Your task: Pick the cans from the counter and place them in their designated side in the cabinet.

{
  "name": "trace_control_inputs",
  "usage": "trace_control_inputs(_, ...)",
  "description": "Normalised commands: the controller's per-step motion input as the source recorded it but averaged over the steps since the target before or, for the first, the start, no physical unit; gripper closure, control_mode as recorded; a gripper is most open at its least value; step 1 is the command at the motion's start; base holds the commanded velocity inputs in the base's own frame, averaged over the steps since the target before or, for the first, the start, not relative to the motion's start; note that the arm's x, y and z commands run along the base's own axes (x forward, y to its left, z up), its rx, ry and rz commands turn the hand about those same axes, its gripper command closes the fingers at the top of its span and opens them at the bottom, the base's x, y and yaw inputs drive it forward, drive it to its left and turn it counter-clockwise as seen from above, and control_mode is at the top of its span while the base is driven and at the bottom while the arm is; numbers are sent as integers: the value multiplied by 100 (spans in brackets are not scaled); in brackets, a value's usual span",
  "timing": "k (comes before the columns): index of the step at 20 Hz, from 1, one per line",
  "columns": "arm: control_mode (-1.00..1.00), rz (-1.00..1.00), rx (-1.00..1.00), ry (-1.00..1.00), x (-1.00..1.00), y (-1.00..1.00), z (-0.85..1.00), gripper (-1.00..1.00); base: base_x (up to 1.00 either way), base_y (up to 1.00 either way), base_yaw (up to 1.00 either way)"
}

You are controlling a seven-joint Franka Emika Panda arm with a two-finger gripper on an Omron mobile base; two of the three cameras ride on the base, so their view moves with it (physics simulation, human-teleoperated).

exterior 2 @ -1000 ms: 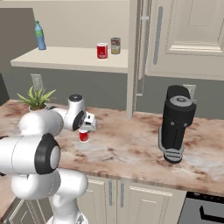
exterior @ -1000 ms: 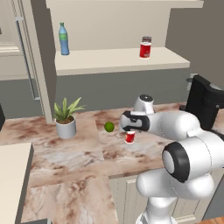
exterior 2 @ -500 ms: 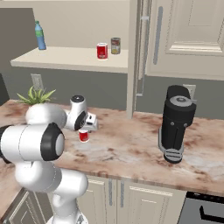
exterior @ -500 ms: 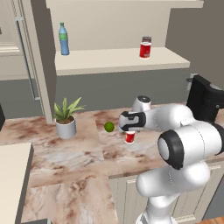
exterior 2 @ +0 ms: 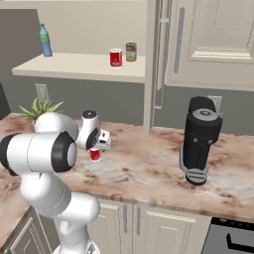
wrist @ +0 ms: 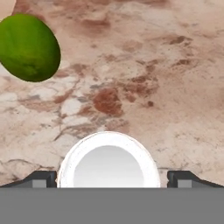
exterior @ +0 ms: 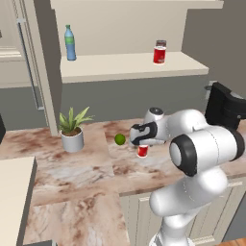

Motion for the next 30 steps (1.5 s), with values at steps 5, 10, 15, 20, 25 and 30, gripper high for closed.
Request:
trace_control_inputs(5, -100, 0, -2, 0, 5, 0, -15, 100, 0, 0, 0)
trace_control_inputs(10, -100, 0, 0, 0, 1, 0, -6, 100, 0, 0, 0)
trace_control_inputs(15, -100, 0, 1, -3, -3, 0, 0, 100, 0, 0, 0)
trace_control_inputs(20, -100, 0, 0, -15, -18, 0, 20, 100, 0, 0, 0)
trace_control_inputs(25, -100, 0, 0, -15, -21, 0, 33, 100, 0, 0, 0)
trace_control_inputs(30, -100, 0, 0, -7, -16, -6, 37, 100, 0, 0, 0)
